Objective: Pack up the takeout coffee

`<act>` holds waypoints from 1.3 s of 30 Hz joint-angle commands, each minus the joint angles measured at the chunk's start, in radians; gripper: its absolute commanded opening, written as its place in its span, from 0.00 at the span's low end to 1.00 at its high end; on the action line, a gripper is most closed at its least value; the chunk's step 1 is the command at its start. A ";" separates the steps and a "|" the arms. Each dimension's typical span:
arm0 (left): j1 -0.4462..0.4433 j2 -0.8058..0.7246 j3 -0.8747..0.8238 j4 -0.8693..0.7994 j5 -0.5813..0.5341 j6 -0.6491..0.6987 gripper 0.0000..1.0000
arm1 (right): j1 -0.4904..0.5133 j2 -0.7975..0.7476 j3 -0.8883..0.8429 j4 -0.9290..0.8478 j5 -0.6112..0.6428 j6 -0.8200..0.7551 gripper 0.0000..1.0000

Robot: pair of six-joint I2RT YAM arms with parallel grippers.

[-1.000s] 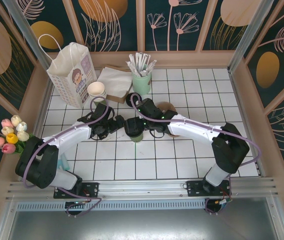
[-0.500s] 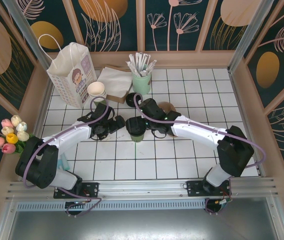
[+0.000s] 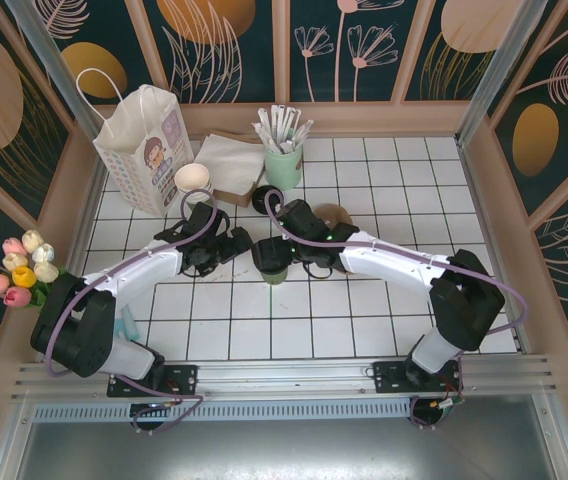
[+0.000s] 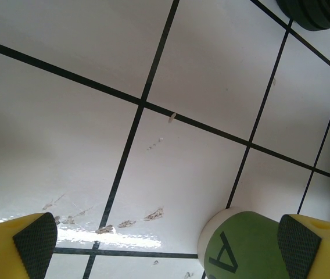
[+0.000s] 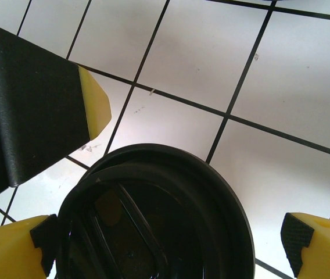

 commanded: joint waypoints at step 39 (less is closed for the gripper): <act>-0.020 0.026 -0.059 0.049 0.092 -0.030 0.99 | 0.012 0.045 -0.184 -0.011 0.038 -0.008 0.79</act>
